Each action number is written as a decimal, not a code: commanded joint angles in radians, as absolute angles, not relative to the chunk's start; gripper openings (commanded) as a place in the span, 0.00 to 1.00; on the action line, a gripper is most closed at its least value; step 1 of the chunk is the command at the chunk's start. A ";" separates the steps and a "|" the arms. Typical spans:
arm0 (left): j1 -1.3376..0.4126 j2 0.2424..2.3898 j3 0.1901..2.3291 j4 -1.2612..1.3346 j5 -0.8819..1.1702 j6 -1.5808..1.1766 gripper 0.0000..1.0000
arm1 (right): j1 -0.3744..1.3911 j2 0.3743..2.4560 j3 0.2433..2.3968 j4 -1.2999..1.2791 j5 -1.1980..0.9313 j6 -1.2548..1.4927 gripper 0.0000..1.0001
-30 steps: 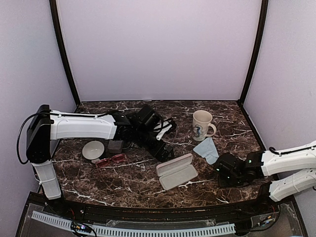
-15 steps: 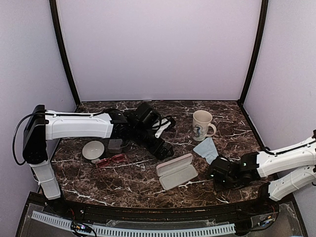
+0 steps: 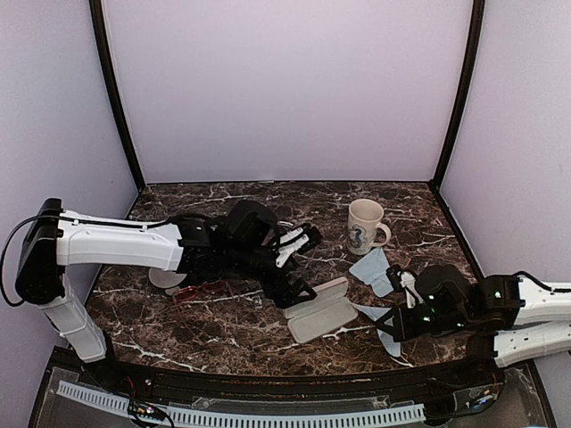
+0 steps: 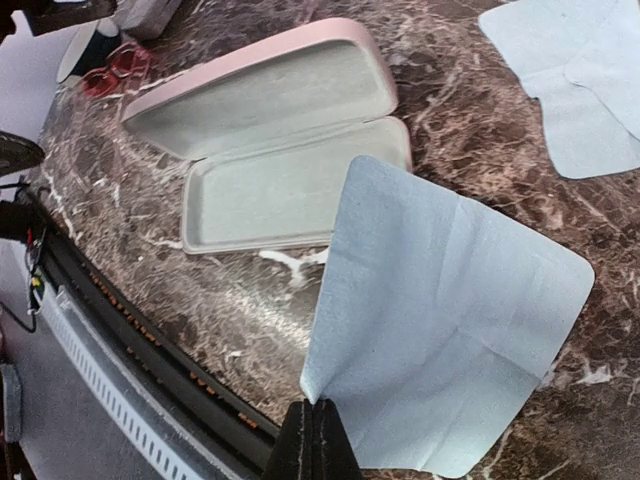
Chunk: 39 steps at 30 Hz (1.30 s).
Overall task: Organize the sunglasses
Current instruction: Pick up the glasses cleaning cloth from the center of the board.
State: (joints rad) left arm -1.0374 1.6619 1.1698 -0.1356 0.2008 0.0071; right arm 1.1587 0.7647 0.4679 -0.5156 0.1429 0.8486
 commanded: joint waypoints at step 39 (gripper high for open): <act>-1.366 1.772 1.078 0.214 -0.201 0.054 0.88 | 1.166 0.816 0.706 -0.455 -0.178 0.673 0.00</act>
